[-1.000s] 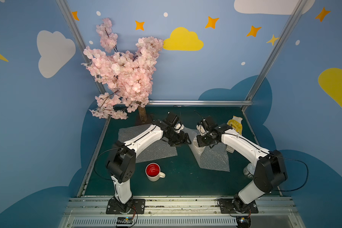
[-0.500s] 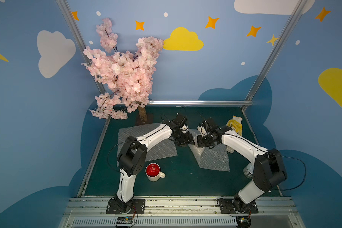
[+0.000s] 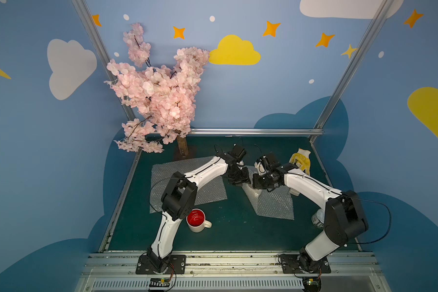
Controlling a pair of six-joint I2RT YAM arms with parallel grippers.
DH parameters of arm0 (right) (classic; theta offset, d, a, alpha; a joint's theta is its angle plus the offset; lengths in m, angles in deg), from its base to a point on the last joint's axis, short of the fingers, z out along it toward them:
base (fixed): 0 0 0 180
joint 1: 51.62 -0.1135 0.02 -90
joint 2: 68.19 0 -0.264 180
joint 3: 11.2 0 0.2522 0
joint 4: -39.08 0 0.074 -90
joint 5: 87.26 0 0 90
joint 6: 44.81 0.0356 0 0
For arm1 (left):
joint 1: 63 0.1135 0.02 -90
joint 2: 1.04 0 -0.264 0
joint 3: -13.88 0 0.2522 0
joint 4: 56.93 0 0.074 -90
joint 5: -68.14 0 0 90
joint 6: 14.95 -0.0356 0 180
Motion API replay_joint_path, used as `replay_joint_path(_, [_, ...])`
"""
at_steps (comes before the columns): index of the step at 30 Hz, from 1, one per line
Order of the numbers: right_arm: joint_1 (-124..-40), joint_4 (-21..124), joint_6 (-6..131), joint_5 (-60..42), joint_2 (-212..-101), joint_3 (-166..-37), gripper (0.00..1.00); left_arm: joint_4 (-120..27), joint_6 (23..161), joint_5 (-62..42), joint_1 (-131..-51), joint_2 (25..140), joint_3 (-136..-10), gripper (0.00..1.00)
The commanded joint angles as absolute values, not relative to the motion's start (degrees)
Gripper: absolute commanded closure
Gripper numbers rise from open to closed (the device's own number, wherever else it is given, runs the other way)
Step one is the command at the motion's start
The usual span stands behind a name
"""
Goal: Wrap mugs in bubble wrap
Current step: Wrap the mug in bubble wrap.
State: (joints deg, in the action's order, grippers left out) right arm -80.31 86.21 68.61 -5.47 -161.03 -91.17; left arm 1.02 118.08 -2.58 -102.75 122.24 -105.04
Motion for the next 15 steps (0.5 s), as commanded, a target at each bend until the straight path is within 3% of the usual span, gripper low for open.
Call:
replay_joint_path(1, [-79.6,84.4,70.9,-3.6,-159.4,-89.4,0.98,4.3,118.7,-4.7,-103.7,123.3,-106.6,0.55])
replay_joint_path(11, [-79.4,82.2,71.6,-4.4,-157.6,-87.4,0.82,9.6,118.0,-8.1,-104.1,127.7,-111.7,0.66])
replay_joint_path(15, [-79.2,82.0,71.3,-4.8,-157.1,-87.0,0.69,10.4,118.0,-10.3,-104.1,128.5,-112.7,0.71])
